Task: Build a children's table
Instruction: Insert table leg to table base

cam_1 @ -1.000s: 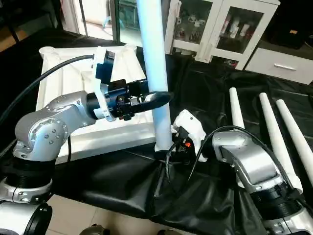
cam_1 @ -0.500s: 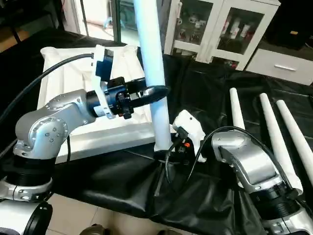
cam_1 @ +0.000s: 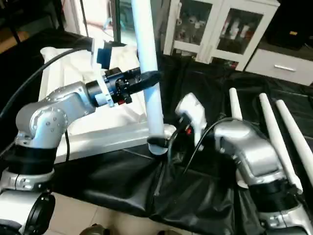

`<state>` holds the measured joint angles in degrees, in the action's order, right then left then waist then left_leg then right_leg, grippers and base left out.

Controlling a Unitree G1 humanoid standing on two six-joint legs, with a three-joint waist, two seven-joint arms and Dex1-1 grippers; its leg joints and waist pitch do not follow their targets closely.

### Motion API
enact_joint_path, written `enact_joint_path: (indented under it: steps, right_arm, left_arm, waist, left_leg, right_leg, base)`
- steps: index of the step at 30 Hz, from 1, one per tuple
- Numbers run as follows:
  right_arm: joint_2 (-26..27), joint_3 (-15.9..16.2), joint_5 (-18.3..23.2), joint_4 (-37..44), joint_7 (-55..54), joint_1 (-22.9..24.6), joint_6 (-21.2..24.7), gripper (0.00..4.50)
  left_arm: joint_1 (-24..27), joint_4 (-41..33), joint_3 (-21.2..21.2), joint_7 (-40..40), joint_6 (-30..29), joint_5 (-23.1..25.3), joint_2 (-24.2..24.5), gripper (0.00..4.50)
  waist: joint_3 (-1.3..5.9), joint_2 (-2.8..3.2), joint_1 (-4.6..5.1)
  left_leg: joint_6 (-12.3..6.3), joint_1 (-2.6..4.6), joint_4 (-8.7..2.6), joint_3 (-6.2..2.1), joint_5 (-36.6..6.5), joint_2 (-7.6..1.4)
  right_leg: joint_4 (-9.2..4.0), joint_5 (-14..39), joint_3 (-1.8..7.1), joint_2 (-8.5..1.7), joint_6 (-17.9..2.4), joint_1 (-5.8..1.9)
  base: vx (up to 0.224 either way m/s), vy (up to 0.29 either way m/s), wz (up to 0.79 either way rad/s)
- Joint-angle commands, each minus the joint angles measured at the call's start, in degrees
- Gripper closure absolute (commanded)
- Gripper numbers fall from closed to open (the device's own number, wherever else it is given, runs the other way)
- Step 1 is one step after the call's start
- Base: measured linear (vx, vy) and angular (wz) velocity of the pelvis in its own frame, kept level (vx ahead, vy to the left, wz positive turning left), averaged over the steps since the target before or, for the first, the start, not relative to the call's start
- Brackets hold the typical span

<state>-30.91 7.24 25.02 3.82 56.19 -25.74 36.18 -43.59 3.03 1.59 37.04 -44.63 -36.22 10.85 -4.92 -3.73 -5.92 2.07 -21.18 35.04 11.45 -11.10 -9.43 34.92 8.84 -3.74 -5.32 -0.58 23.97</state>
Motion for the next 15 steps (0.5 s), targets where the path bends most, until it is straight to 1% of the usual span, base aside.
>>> enact_joint_path:
  steps: [1, 2, 3, 4, 5, 6, 7, 8, 10, 11, 13, 14, 15]
  right_arm:
    - [-0.2, -2.0, 1.3, 0.0, -0.3, -1.4, 0.9, 0.09]
    - [0.0, -2.6, 1.2, -0.9, -1.0, -2.2, 1.2, 0.03]
    - [-0.1, -3.3, 1.1, -2.1, -1.5, -3.2, 2.0, 0.0]
    - [-0.2, -3.3, 1.1, -2.1, -1.4, -3.2, 2.1, 0.0]
    - [-1.1, -3.1, 1.4, -2.5, -0.4, -3.5, 2.7, 0.0]
    - [-1.6, -2.9, 1.5, -2.5, 0.2, -3.5, 3.0, 0.0]
    - [-1.8, -2.8, 1.7, -2.4, 0.4, -3.5, 3.2, 0.0]
    - [-2.0, -2.8, 1.8, -2.4, 0.6, -3.5, 3.5, 0.0]
    - [-2.6, -2.4, 2.1, -2.2, 1.3, -3.7, 4.5, 0.0]
    - [-2.7, -2.2, 2.2, -2.1, 1.6, -3.7, 4.8, 0.0]
    - [-2.8, -2.0, 2.2, -2.0, 1.8, -3.8, 5.0, 0.0]
    - [-2.7, -1.9, 2.2, -1.8, 2.0, -3.9, 5.5, 0.0]
    - [-2.7, -1.8, 2.2, -1.8, 2.0, -3.9, 5.5, 0.0]
  left_arm:
    - [-2.2, 0.7, 0.6, -1.8, -1.7, 0.0, -0.4, 2.74]
    - [-2.5, 1.1, 0.8, -2.2, -2.1, -0.2, -0.5, 2.74]
    - [-3.0, 1.7, 1.5, -3.3, -2.8, -0.6, -0.9, 2.75]
    - [-3.1, 1.8, 1.5, -3.3, -2.8, -0.7, -1.0, 2.75]
    - [-3.6, 2.3, 2.3, -4.5, -3.6, -1.2, -1.5, 2.75]
    - [-3.9, 2.5, 2.7, -5.0, -4.0, -1.5, -1.7, 2.75]
    - [-4.0, 2.7, 3.0, -5.4, -4.2, -1.7, -1.9, 2.75]
    - [-4.2, 2.9, 3.3, -5.9, -4.5, -1.9, -2.1, 2.75]
    - [-4.9, 3.5, 4.8, -7.2, -5.1, -3.0, -2.9, 2.75]
    - [-5.1, 3.7, 5.4, -7.8, -5.4, -3.3, -3.2, 2.75]
    - [-5.2, 3.7, 5.7, -8.0, -5.6, -3.5, -3.4, 2.75]
    - [-5.4, 3.7, 6.3, -8.4, -6.0, -3.9, -3.7, 2.75]
    - [-5.4, 3.7, 6.3, -8.4, -6.1, -3.9, -3.8, 2.75]
  waist:
    - [4.45, -0.26, -0.17]
    - [4.44, -0.42, -0.13]
    - [4.35, -0.36, -0.09]
    - [4.35, -0.35, -0.12]
    - [4.36, -0.51, -0.13]
    - [4.33, -0.46, -0.23]
    - [4.37, -0.62, -0.35]
    - [4.37, -0.62, -0.35]
    - [4.43, -0.62, -0.51]
    - [4.46, -0.9, -0.55]
    - [4.4, -0.85, -0.59]
    - [4.5, -1.02, -0.61]
    - [4.51, -1.04, -0.59]
  left_leg:
    - [-1.2, 0.8, -4.17, -1.78, -7.9, -3.55]
    - [-1.28, 0.76, -4.14, -1.76, -7.8, -3.49]
    - [-1.07, 0.81, -4.18, -1.72, -8.1, -3.44]
    - [-0.99, 0.83, -4.19, -1.75, -8.2, -3.45]
    - [-0.88, 0.83, -4.12, -1.71, -8.3, -3.48]
    - [-0.92, 0.84, -4.13, -1.75, -8.1, -3.49]
    - [-1.2, 0.81, -4.1, -1.71, -7.6, -3.5]
    - [-1.2, 0.81, -4.1, -1.71, -7.6, -3.5]
    - [-1.82, 0.68, -3.96, -1.68, -6.8, -3.38]
    - [-1.98, 0.63, -3.95, -1.69, -6.5, -3.44]
    - [-1.99, 0.59, -3.95, -1.71, -6.9, -3.46]
    - [-1.88, 0.62, -3.93, -1.73, -6.9, -3.48]
    - [-1.78, 0.64, -3.93, -1.72, -6.7, -3.51]
  right_leg:
    - [-3.56, 13.5, 2.71, -3.57, -11.9, -3.12]
    - [-3.58, 13.5, 2.69, -3.49, -11.7, -3.13]
    - [-3.74, 14.8, 2.69, -3.52, -11.6, -3.06]
    - [-3.74, 15.1, 2.68, -3.53, -11.6, -3.08]
    - [-3.72, 15.2, 2.68, -3.62, -11.8, -3.13]
    - [-3.78, 15.2, 2.67, -3.64, -11.7, -3.15]
    - [-3.74, 14.7, 2.7, -3.62, -11.4, -3.17]
    - [-3.74, 14.7, 2.7, -3.62, -11.4, -3.17]
    - [-3.67, 13.9, 2.69, -3.6, -11.5, -3.26]
    - [-3.65, 14.0, 2.67, -3.63, -11.5, -3.28]
    - [-3.77, 15.2, 2.64, -3.68, -11.3, -3.23]
    - [-3.83, 16.0, 2.61, -3.71, -10.9, -3.23]
    - [-3.82, 16.1, 2.62, -3.71, -10.8, -3.18]
  base:
    - [0.0, 0.0, 0.0]
    - [0.0, 0.0, 0.0]
    - [0.0, 0.0, 0.0]
    - [0.0, 0.0, 0.0]
    - [0.0, 0.0, 0.0]
    - [0.0, 0.0, 0.0]
    - [0.0, 0.0, 0.0]
    - [0.0, 0.0, 0.0]
    - [0.0, 0.0, 0.0]
    - [0.0, 0.0, 0.0]
    - [0.0, 0.0, 0.0]
    - [0.0, 0.0, 0.0]
    - [0.0, 0.0, 0.0]
